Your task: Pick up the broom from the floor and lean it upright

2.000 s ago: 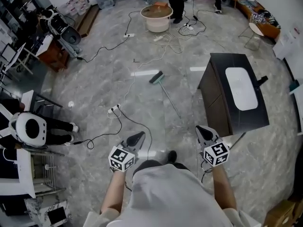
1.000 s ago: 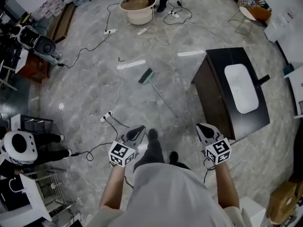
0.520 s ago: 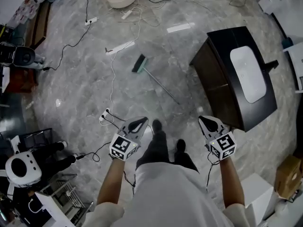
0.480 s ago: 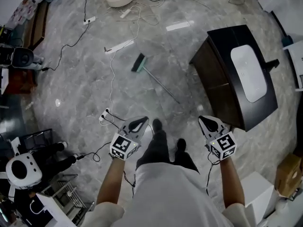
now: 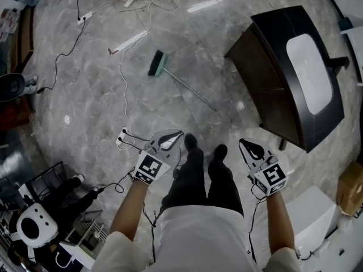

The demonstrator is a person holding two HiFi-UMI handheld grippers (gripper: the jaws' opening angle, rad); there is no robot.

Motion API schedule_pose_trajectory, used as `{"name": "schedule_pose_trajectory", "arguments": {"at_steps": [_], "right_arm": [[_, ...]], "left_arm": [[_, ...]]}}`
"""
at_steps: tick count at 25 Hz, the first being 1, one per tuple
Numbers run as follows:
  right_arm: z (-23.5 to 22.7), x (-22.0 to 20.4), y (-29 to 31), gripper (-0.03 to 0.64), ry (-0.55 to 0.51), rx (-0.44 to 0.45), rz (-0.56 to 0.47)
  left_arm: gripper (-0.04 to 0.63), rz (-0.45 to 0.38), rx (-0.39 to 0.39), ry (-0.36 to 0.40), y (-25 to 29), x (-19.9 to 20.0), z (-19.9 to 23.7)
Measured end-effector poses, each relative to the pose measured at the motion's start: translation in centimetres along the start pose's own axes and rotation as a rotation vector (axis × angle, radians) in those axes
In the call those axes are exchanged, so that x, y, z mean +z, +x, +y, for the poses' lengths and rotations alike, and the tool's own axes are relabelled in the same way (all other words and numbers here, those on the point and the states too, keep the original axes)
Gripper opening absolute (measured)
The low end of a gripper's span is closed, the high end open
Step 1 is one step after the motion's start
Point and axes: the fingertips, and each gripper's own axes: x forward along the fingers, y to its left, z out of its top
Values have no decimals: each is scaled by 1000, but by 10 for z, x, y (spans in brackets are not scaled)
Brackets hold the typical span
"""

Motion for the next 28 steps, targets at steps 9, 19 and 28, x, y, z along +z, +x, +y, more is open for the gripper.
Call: {"name": "schedule_pose_trajectory", "arguments": {"at_steps": [9, 19, 28], "right_arm": [[-77, -72, 56, 2, 65, 16, 24], [-169, -160, 151, 2, 71, 74, 57], [-225, -265, 242, 2, 79, 106, 79]], "left_arm": [[11, 110, -48, 64, 114, -64, 16], [11, 226, -69, 78, 249, -165, 52], [11, 278, -100, 97, 345, -275, 87]]}}
